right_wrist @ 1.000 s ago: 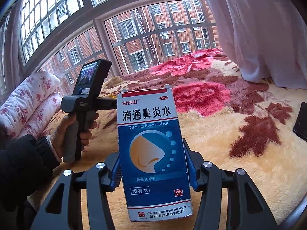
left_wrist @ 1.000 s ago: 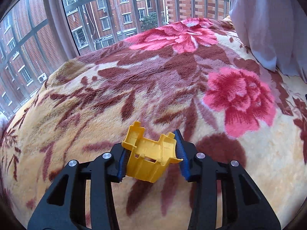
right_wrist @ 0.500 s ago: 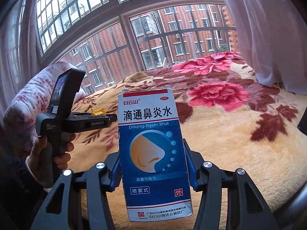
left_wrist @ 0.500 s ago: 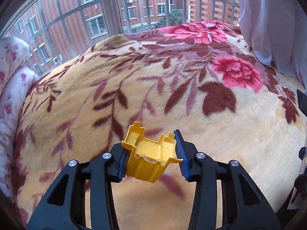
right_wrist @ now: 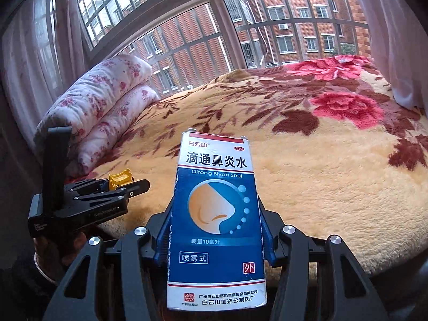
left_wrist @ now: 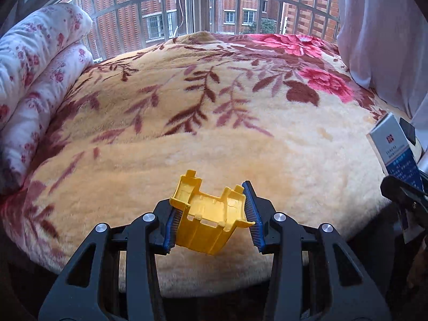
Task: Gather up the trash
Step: 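Carry box and toy over the orange bucket and open both tools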
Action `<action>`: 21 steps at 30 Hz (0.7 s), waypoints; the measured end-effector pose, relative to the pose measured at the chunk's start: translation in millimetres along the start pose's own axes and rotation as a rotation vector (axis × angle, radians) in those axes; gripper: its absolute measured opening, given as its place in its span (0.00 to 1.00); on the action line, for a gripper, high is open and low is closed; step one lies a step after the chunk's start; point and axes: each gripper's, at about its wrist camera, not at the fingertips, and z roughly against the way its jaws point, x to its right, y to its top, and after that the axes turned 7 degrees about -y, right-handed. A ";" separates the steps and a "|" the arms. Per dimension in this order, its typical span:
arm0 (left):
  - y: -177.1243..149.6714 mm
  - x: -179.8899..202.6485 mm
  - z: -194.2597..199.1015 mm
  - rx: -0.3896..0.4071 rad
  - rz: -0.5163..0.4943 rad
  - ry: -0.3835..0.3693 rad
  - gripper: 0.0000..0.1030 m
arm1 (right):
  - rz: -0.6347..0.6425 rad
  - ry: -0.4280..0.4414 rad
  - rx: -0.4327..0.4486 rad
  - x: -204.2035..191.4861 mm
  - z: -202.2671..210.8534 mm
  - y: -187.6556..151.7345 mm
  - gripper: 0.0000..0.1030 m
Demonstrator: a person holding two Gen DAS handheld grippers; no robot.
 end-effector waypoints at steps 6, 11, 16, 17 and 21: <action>-39.9 8.3 23.0 -0.003 -0.039 -0.036 0.41 | 0.048 0.047 -0.050 -9.7 14.5 -22.1 0.51; -73.2 19.9 30.5 -0.052 -0.108 -0.072 0.41 | 0.147 0.118 -0.114 -29.4 25.8 -49.5 0.51; -109.4 25.3 23.3 -0.129 -0.157 -0.088 0.41 | 0.239 0.126 -0.203 -44.1 27.4 -81.1 0.51; -115.5 24.4 18.6 -0.150 -0.157 -0.089 0.41 | 0.248 0.126 -0.224 -45.0 25.2 -87.3 0.51; -138.2 20.1 -4.6 -0.239 -0.134 -0.115 0.41 | 0.267 0.110 -0.303 -47.0 11.4 -110.7 0.51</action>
